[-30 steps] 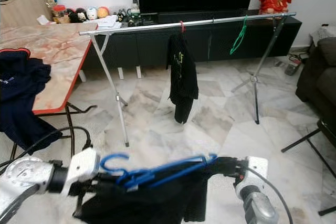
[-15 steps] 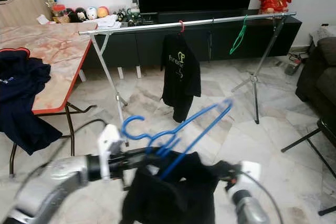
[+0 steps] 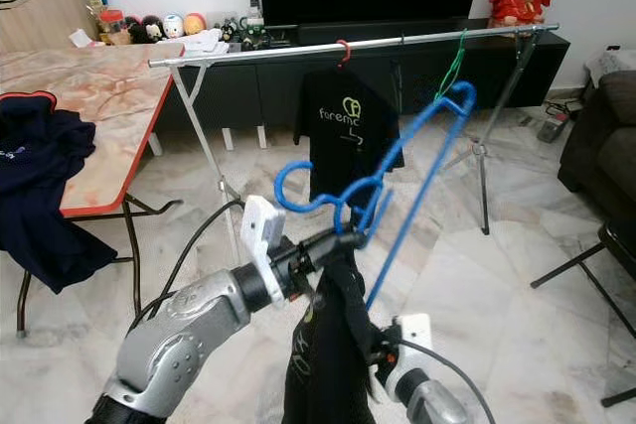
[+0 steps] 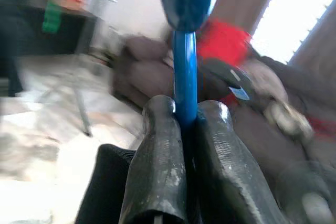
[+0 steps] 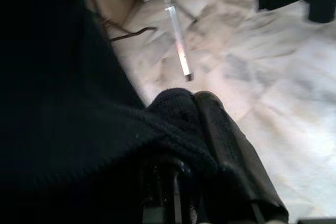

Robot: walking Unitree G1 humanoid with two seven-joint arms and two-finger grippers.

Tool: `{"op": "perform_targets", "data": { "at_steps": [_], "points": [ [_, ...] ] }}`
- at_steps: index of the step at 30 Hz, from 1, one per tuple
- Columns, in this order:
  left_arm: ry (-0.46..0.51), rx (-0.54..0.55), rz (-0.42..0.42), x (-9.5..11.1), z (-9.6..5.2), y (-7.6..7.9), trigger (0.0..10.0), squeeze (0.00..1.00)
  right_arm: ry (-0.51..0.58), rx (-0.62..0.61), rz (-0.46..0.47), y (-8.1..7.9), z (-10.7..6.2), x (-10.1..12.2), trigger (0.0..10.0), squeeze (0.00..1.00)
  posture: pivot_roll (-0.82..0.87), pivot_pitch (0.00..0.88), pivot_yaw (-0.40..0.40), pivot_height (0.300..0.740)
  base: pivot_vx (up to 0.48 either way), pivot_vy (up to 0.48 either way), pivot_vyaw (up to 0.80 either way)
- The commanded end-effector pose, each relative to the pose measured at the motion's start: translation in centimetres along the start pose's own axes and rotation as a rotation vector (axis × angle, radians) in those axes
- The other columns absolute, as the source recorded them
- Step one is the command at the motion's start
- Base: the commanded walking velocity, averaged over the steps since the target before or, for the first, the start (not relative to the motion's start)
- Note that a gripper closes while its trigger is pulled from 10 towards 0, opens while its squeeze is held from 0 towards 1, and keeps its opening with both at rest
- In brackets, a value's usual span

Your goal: Hang hanger

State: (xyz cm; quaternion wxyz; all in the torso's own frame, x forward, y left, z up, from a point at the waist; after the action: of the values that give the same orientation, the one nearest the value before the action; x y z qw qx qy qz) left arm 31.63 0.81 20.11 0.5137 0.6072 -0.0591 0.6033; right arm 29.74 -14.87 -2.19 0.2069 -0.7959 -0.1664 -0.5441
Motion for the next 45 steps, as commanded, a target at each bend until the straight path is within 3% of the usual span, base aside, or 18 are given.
{"op": "perform_targets", "data": {
  "at_steps": [1, 5, 10, 12, 14, 15, 19, 20, 22, 24, 26, 31, 34, 40, 41, 42, 43, 45],
  "points": [
    [0.164, 0.085, 0.002, 3.1, 0.5, -0.7, 10.0, 0.0, -0.017, 0.069, -0.006, -1.0, 0.0, -0.4, 0.0, 0.0, -0.02, 0.026, 0.029, 0.74, 0.0, 0.0, 0.0],
    [0.4, 0.237, -0.099, 6.3, 0.3, -2.4, 10.0, 0.0, -0.043, 0.128, -0.015, -1.8, -0.2, -1.1, 0.0, 0.0, -0.03, 0.025, 0.031, 0.74, 0.0, 0.0, 0.0],
    [0.516, 0.218, -0.162, 8.0, 0.4, -1.8, 10.0, 0.0, -0.058, 0.146, -0.023, -2.2, -0.3, -1.6, 0.0, 0.0, -0.03, 0.025, 0.03, 0.74, 0.0, 0.0, 0.0],
    [0.602, 0.199, -0.235, 9.3, 0.5, -1.4, 10.0, 0.0, -0.065, 0.159, -0.016, -2.5, -0.3, -1.8, 0.0, 0.0, -0.03, 0.024, 0.03, 0.74, 0.0, 0.0, 0.0],
    [0.622, 0.202, -0.233, 9.6, 0.6, -1.2, 10.0, 0.0, -0.067, 0.17, -0.012, -2.6, -0.4, -1.9, 0.0, 0.0, -0.02, 0.023, 0.029, 0.74, 0.0, 0.0, 0.0],
    [0.626, 0.221, -0.157, 9.9, 0.9, -0.9, 10.0, 0.0, -0.076, 0.196, -0.015, -3.0, -0.4, -2.0, 0.0, 0.0, -0.02, 0.023, 0.03, 0.74, 0.0, 0.0, 0.0],
    [0.646, 0.255, -0.115, 10.2, 0.9, -0.9, 10.0, 0.0, -0.082, 0.217, -0.012, -3.3, -0.4, -2.2, 0.0, 0.0, -0.03, 0.022, 0.031, 0.74, 0.0, 0.0, 0.0],
    [0.683, 0.286, -0.319, 10.2, 0.6, -2.3, 10.0, 0.0, -0.091, 0.242, -0.02, -3.6, -0.6, -2.4, 0.0, 0.0, -0.02, 0.021, 0.032, 0.74, 0.0, 0.0, 0.0],
    [0.692, 0.293, -0.556, 9.8, 0.7, -3.5, 10.0, 0.0, -0.103, 0.246, -0.038, -3.6, -0.7, -2.5, 0.0, 0.0, -0.02, 0.021, 0.032, 0.74, 0.0, 0.0, 0.0],
    [0.671, 0.309, -0.696, 9.2, 0.8, -4.5, 10.0, 0.0, -0.116, 0.222, -0.053, -3.3, -0.8, -2.7, 0.0, 0.0, -0.02, 0.021, 0.032, 0.74, 0.0, 0.0, 0.0],
    [0.697, 0.381, -0.9, 8.2, 0.4, -6.3, 10.0, 0.0, -0.15, 0.194, -0.082, -2.8, -1.1, -3.3, 0.0, 0.0, -0.02, 0.02, 0.034, 0.74, 0.0, 0.0, 0.0],
    [0.692, 0.495, -0.941, 7.2, 0.0, -7.6, 10.0, 0.0, -0.169, 0.171, -0.088, -2.5, -1.4, -3.7, 0.0, 0.0, -0.02, 0.02, 0.036, 0.74, 0.0, 0.0, 0.0],
    [0.756, 0.608, -0.932, 7.4, -1.9, -9.8, 10.0, 0.0, -0.185, 0.131, -0.096, -2.1, -1.9, -4.2, 0.0, 0.0, -0.02, 0.023, 0.037, 0.74, 0.0, 0.0, 0.0],
    [0.839, 0.737, -0.957, 7.5, -4.5, -12.4, 10.0, 0.0, -0.197, 0.099, -0.101, -1.7, -2.6, -4.8, 0.0, 0.0, -0.02, 0.026, 0.037, 0.74, 0.0, 0.0, 0.0],
    [0.873, 0.782, -0.938, 7.7, -5.8, -13.2, 10.0, 0.0, -0.195, 0.1, -0.106, -1.6, -3.2, -5.1, 0.0, 0.0, -0.02, 0.028, 0.038, 0.74, 0.0, 0.0, 0.0],
    [0.873, 0.782, -0.938, 7.7, -5.8, -13.2, 10.0, 0.0, -0.195, 0.1, -0.106, -1.6, -3.2, -5.1, 0.0, 0.0, -0.02, 0.028, 0.038, 0.74, 0.0, 0.0, 0.0],
    [0.912, 0.821, -0.9, 8.2, -7.1, -13.8, 10.0, 0.0, -0.2, 0.125, -0.128, -1.6, -3.9, -5.4, 0.0, 0.0, -0.02, 0.03, 0.038, 0.74, 0.0, 0.0, 0.0],
    [0.947, 0.856, -0.885, 8.4, -8.1, -14.4, 10.0, 0.0, -0.216, 0.175, -0.149, -1.9, -4.5, -5.6, 0.0, 0.0, -0.03, 0.03, 0.038, 0.74, 0.0, 0.0, 0.0]
  ]
}}
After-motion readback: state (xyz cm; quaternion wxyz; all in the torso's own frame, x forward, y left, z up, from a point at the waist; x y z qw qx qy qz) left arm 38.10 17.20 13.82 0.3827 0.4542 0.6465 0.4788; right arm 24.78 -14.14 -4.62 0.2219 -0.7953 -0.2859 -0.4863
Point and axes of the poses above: a point about 5 cm out from each wrist's last joint towards the gripper, its own z axis pointing out of the wrist towards the gripper, its own x axis along the axis of the wrist's last joint, y = z × x, the point moved 4 cm from there along z, pointing out of the wrist towards the gripper, and after that the axes turned 12 degrees about -z, right-handed, at the moved point
